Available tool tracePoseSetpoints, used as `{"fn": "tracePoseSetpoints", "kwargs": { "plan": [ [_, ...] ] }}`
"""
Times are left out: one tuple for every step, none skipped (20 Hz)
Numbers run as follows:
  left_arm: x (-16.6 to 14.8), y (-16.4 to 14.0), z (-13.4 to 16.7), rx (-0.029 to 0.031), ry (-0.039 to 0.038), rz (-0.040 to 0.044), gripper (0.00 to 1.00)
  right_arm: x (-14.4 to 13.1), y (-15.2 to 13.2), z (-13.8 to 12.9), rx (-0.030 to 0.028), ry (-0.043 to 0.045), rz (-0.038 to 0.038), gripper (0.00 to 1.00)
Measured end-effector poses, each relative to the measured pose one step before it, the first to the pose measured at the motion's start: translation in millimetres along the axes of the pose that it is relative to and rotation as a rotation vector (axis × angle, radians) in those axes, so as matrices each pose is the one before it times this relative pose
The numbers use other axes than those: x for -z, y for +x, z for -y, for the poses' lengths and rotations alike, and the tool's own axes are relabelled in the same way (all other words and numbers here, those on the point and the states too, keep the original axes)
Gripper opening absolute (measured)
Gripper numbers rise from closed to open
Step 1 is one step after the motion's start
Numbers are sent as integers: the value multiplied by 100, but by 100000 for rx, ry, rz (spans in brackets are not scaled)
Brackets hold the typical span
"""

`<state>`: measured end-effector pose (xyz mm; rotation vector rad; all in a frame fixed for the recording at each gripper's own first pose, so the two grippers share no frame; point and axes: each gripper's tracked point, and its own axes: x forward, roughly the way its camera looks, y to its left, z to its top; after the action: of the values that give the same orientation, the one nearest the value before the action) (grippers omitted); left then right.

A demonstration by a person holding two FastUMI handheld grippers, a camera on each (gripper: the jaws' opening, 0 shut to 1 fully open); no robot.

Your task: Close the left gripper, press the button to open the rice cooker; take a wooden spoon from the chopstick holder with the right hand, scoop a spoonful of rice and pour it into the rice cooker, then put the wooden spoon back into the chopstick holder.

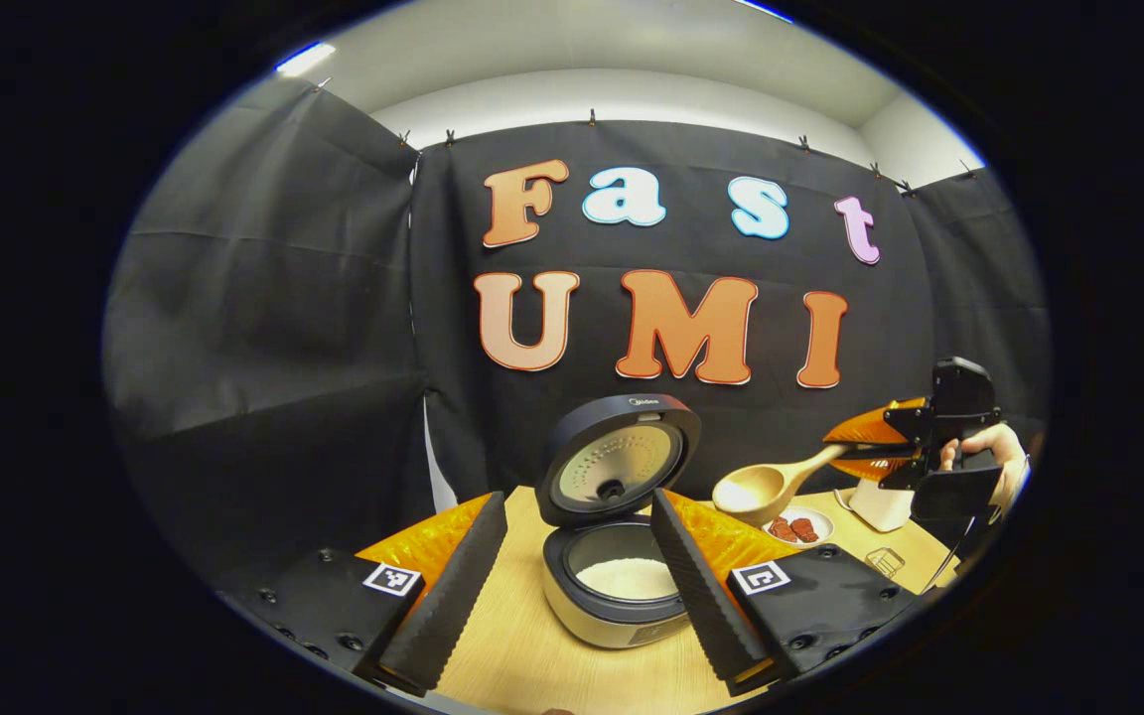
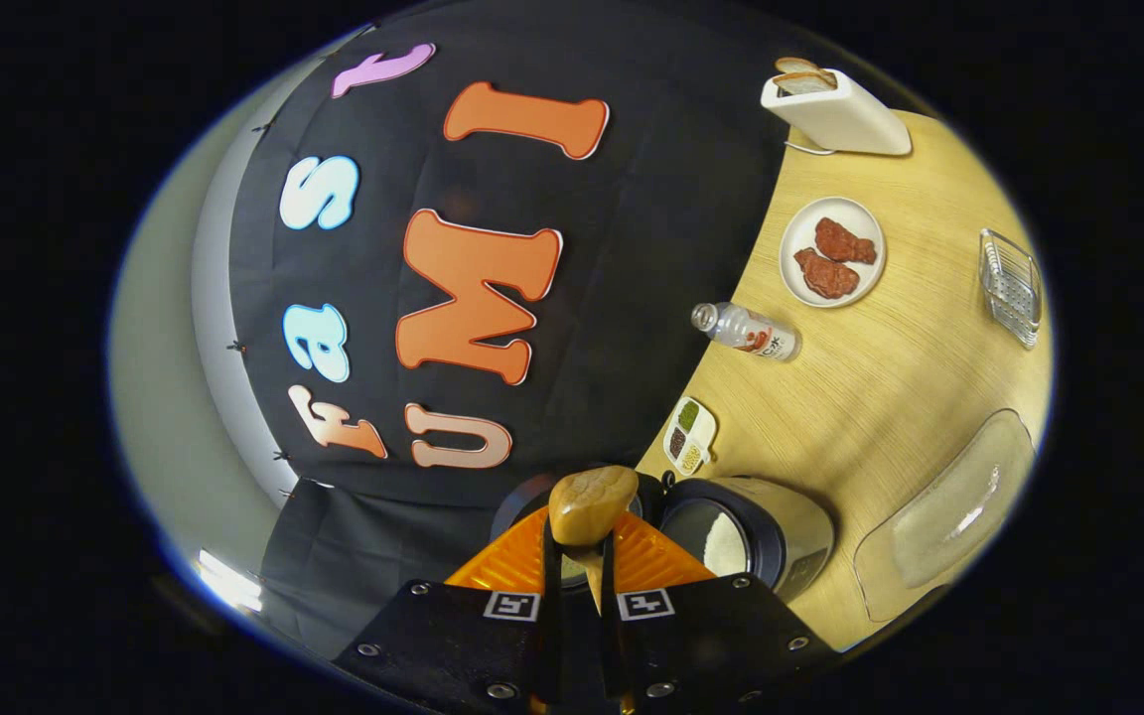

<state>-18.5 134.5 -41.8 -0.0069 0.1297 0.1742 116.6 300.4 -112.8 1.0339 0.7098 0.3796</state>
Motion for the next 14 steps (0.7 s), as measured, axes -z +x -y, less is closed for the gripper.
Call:
{"fn": "tracePoseSetpoints", "kwargs": {
  "plan": [
    [91,-191,-431,-1039,-213,97,100,-135,499,-575,-205,-1961,923,14],
    [-40,-93,-345,-689,-403,179,100,-66,419,-548,-290,-1947,978,14],
    [11,55,-196,-404,-593,91,100,-38,373,-507,-372,-1584,679,14],
    [-19,-158,-223,-230,-565,-141,100,106,214,-472,-525,-1149,220,14],
    [11,-105,-427,-405,-398,138,100,179,353,-489,-363,-970,-373,10],
    [-142,-73,-383,-477,-266,295,100,164,161,-310,-27,-836,-442,14],
    [-80,-37,-276,-482,-203,136,100,69,292,-224,-58,-1558,652,14],
    [-80,90,-331,-325,-95,-132,100,-14,272,-249,242,-2089,955,14],
    [-134,101,-227,-63,-4,-69,100,-40,329,-17,767,-2310,1147,14],
    [-136,24,-152,48,18,41,100,153,277,-30,412,-1837,512,14],
    [-41,-204,-233,8,163,-16,100,250,173,-39,119,-1047,127,14],
    [-150,9,-300,-174,222,325,100,333,155,-164,-5,-523,-766,14],
    [-144,-167,-216,-14,286,336,100,410,150,-178,-205,-570,-819,14],
    [-109,-87,-211,-239,99,363,100,280,13,-138,-218,-913,-490,14]
  ]
}}
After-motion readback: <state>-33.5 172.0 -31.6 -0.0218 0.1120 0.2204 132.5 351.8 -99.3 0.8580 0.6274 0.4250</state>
